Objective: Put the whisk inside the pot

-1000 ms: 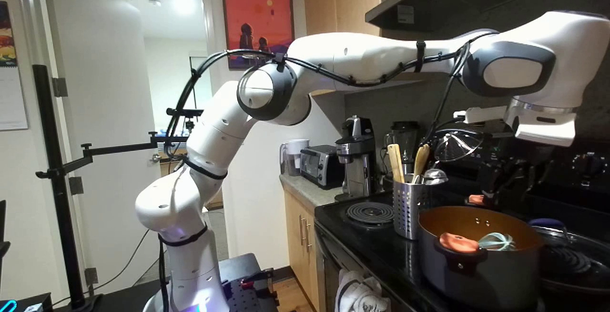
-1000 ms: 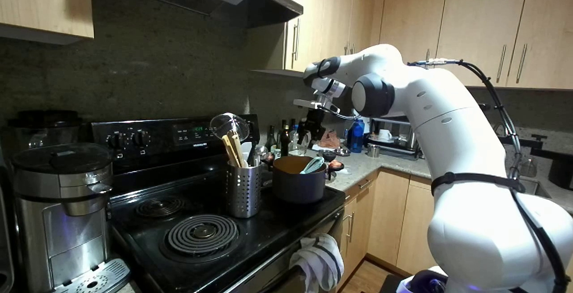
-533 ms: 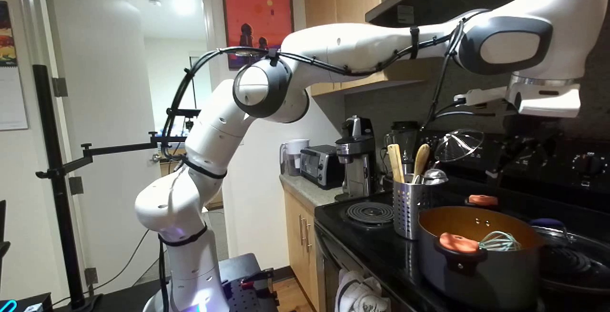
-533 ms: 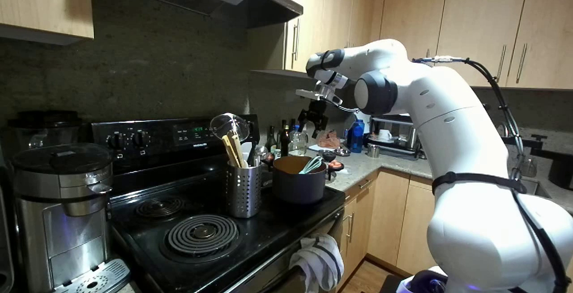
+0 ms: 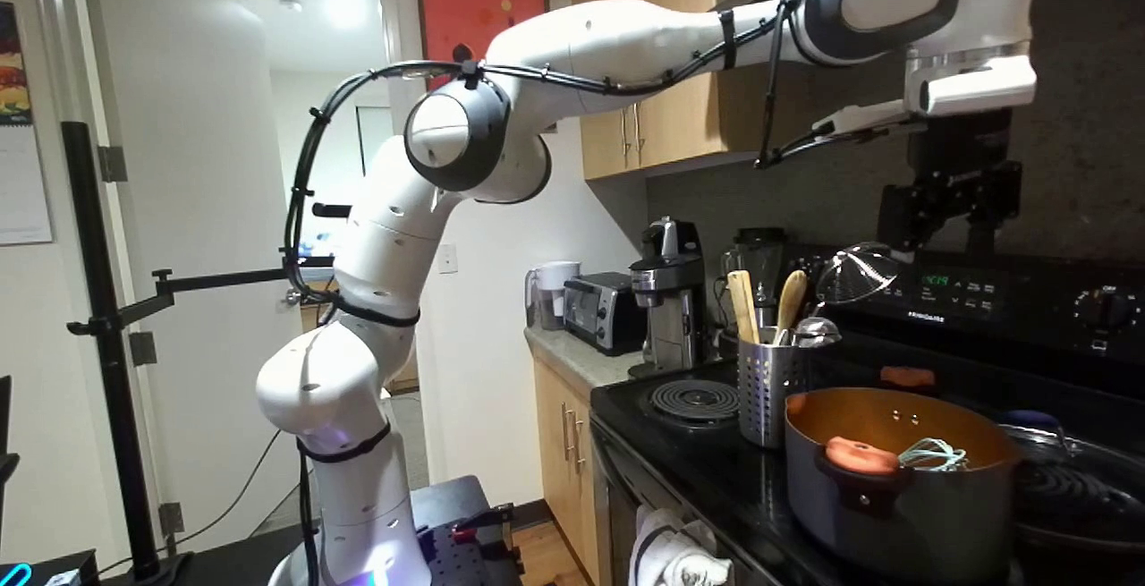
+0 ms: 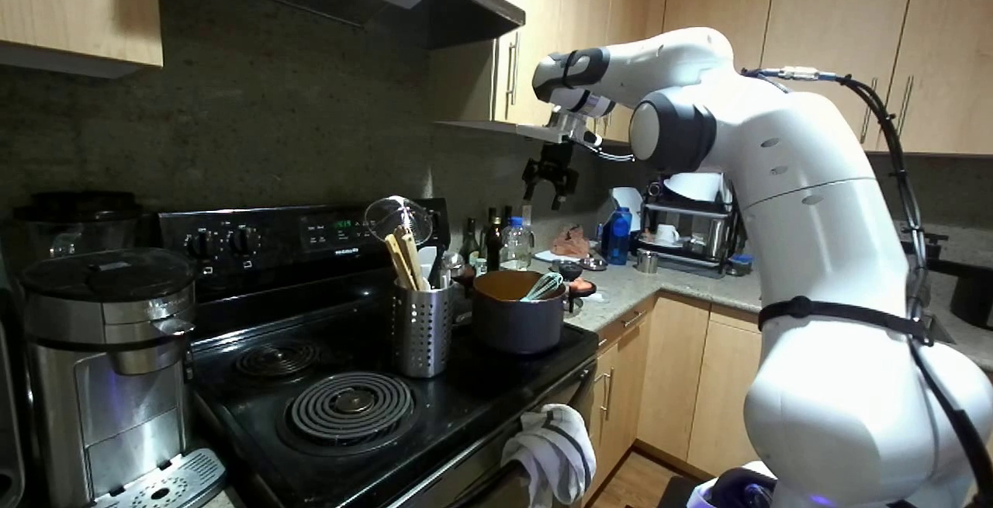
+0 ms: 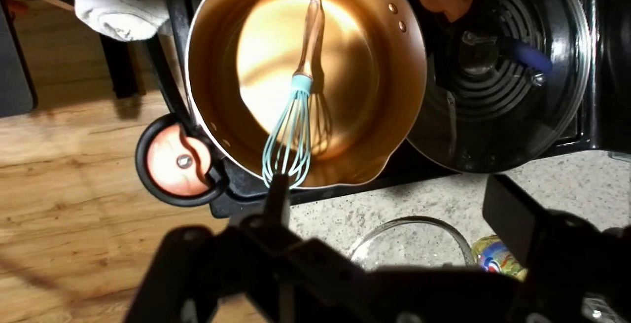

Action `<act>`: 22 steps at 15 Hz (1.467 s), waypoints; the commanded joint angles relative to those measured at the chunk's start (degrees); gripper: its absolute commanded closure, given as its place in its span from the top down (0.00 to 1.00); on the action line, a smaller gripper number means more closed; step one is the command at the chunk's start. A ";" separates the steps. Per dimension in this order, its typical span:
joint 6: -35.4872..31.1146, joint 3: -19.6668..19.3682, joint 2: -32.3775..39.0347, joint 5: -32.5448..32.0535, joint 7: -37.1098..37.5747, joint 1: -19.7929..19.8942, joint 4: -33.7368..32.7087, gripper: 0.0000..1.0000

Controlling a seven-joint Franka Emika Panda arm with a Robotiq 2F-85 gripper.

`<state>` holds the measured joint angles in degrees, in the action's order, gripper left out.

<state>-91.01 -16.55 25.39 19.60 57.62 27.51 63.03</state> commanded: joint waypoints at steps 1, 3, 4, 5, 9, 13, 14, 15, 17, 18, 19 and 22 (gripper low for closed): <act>-2.02 -0.07 -7.53 -3.63 -1.39 -3.11 8.39 1.00; -2.33 0.26 -10.43 -5.25 -1.30 -4.66 11.25 1.00; -2.20 0.49 -11.76 -5.91 -1.36 -5.43 12.65 1.00; -2.41 0.73 -13.16 -6.53 -1.29 -6.35 14.38 1.00; -5.03 2.16 -18.65 -9.12 -0.54 -10.23 23.14 1.00; -10.12 3.49 -22.79 -11.30 0.02 -13.50 31.99 1.00; -11.67 3.44 -23.31 -11.80 0.23 -14.50 33.70 1.00; -13.50 3.76 -23.92 -12.48 0.45 -15.15 35.79 1.00; -17.06 4.42 -25.15 -14.41 1.19 -16.34 39.94 1.00; -18.77 4.85 -25.86 -15.46 1.58 -16.89 42.10 1.00; -20.36 5.25 -26.53 -16.41 1.95 -17.40 44.19 1.00; -23.16 6.71 -28.98 -20.39 1.74 -18.73 49.82 1.00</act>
<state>-110.74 -11.16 1.59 3.05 57.99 10.07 105.19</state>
